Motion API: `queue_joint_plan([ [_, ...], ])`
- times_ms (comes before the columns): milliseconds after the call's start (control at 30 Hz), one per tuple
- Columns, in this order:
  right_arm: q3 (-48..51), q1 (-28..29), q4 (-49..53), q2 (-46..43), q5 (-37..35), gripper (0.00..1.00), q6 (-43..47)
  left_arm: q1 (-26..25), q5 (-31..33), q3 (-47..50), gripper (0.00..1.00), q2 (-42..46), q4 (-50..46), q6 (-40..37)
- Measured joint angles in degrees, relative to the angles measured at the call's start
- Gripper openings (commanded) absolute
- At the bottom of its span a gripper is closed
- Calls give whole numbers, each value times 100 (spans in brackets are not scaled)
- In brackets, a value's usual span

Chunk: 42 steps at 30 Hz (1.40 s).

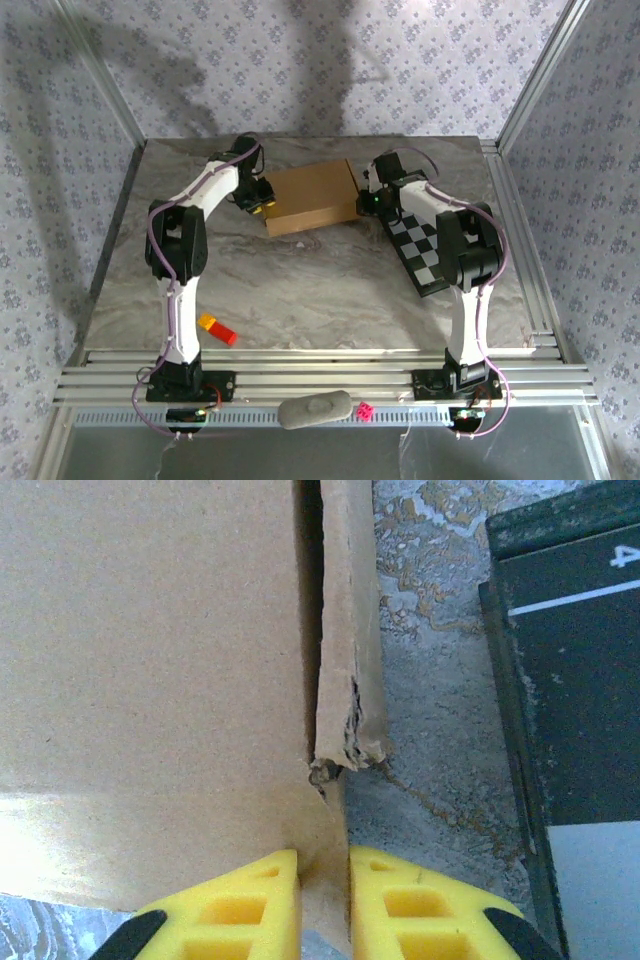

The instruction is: Fold the paper box

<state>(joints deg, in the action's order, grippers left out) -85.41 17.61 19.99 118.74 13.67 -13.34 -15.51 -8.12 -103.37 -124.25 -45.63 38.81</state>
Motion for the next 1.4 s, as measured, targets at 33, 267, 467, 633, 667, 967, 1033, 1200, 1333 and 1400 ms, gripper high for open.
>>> queue_joint_plan([
  [33, 24, 0, -59, -7, -20, 18, 15, 0, 0, -11, 30, 0, -17, -2],
  [267, 101, 33, -291, -13, -160, 19, 76, 2, -2, -63, 29, -22, -111, -26],
  [467, 101, 46, -280, -13, -199, 30, 52, 2, -4, -74, 29, -31, -120, -44],
  [633, 101, -13, -208, -39, -153, 43, -20, 7, -4, -74, 28, -31, -120, -44],
  [667, 101, -35, -160, -59, -122, 45, -33, 9, -4, -74, 28, -31, -120, -44],
  [967, 310, -210, 120, -474, 223, 34, -415, 13, -7, -74, 28, -31, -118, -44],
  [1033, 387, -247, 122, -542, 273, 29, -549, 13, -4, -74, 28, -31, -118, -44],
  [1200, 354, -269, 186, -505, 337, 22, -699, 13, -4, -74, 27, -31, -116, -44],
  [1333, 151, -262, 234, -273, 372, 21, -723, 13, -7, -74, 27, -31, -116, -44],
  [1400, 98, -258, 258, -203, 372, 21, -726, 13, -7, -74, 27, -31, -116, -44],
])
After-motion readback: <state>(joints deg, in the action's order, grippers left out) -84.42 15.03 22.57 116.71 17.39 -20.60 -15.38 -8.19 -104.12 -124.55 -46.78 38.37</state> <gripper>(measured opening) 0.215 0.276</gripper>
